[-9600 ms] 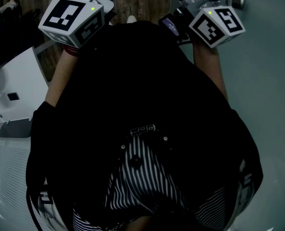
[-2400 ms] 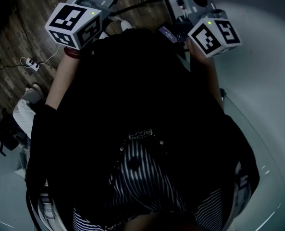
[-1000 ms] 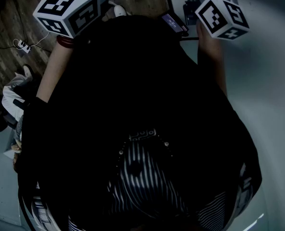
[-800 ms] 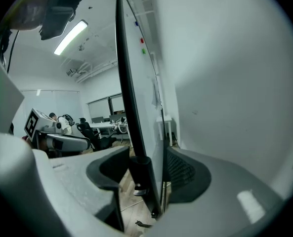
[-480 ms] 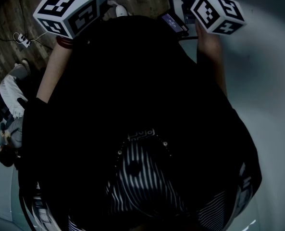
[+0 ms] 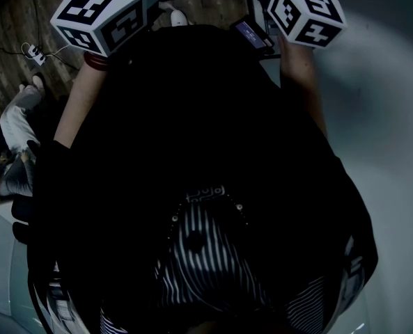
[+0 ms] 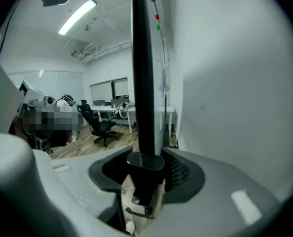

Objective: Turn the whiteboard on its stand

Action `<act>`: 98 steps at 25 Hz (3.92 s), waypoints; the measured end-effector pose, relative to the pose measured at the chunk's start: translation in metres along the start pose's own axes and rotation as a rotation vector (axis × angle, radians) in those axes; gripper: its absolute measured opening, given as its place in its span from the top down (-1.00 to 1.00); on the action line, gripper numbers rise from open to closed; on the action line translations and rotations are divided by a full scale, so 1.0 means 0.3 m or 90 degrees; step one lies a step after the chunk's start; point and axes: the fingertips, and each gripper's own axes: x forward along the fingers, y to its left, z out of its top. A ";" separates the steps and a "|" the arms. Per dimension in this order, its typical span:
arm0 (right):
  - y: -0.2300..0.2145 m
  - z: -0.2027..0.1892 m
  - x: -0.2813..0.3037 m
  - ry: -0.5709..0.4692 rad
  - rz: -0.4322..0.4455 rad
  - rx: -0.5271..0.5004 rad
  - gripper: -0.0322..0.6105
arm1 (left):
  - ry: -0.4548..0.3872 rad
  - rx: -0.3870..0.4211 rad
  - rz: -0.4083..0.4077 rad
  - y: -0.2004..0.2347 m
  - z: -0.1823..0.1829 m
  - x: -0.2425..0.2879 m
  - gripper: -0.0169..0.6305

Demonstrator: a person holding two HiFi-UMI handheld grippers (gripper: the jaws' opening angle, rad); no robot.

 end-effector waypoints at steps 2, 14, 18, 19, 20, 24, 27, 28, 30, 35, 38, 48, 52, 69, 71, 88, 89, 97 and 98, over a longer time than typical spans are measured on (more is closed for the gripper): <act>0.009 0.040 -0.020 0.001 -0.012 -0.011 0.34 | -0.003 -0.001 0.001 -0.003 0.042 -0.026 0.95; -0.039 -0.022 -0.059 -0.005 -0.043 0.015 0.34 | 0.005 0.013 -0.007 -0.023 -0.007 0.003 0.95; 0.001 -0.035 -0.018 -0.008 -0.012 -0.008 0.35 | 0.004 0.010 0.003 -0.023 -0.046 0.004 0.95; 0.010 -0.033 -0.006 -0.009 -0.004 -0.012 0.35 | 0.003 0.010 0.007 -0.024 -0.049 0.004 0.95; 0.017 -0.029 0.007 -0.009 0.003 -0.016 0.35 | 0.003 0.010 0.011 -0.023 -0.054 0.003 0.95; 0.049 -0.019 0.064 -0.010 0.026 -0.032 0.36 | -0.001 0.003 0.036 0.000 -0.072 -0.019 0.95; 0.036 -0.012 0.092 -0.012 0.028 -0.034 0.37 | -0.007 0.001 0.058 0.019 -0.073 -0.035 0.95; 0.023 -0.006 0.099 -0.012 0.026 -0.033 0.37 | -0.007 0.000 0.063 0.023 -0.074 -0.039 0.95; 0.003 0.005 0.120 -0.014 0.024 -0.036 0.37 | -0.006 -0.003 0.073 0.035 -0.084 -0.045 0.95; -0.024 0.014 0.209 -0.017 0.025 -0.051 0.37 | -0.007 -0.008 0.083 0.077 -0.110 -0.048 0.95; -0.028 0.015 0.232 -0.013 0.029 -0.056 0.37 | -0.006 -0.008 0.082 0.090 -0.111 -0.042 0.95; 0.001 -0.043 0.066 0.024 0.050 -0.050 0.38 | -0.002 -0.014 0.069 0.035 -0.101 -0.038 0.95; 0.039 -0.072 0.036 0.028 0.057 -0.061 0.38 | 0.001 -0.009 0.055 0.044 -0.103 -0.032 0.95; 0.058 -0.076 -0.014 0.020 0.077 -0.075 0.37 | 0.012 -0.003 0.032 0.021 -0.093 -0.009 0.95; 0.062 -0.074 -0.002 0.018 0.072 -0.073 0.37 | 0.013 -0.004 0.029 0.022 -0.098 -0.006 0.95; -0.015 -0.030 -0.218 -0.068 0.008 -0.065 0.72 | 0.003 0.013 0.000 0.007 -0.112 0.010 0.95; 0.003 -0.009 -0.240 -0.093 0.017 -0.079 0.89 | 0.001 0.015 -0.004 0.005 -0.109 0.012 0.95; 0.154 0.042 -0.222 -0.153 0.166 -0.013 0.90 | -0.016 0.035 0.002 -0.007 -0.066 0.000 0.95; 0.168 0.046 -0.211 -0.156 0.176 -0.013 0.90 | -0.018 0.033 0.007 -0.004 -0.066 -0.002 0.95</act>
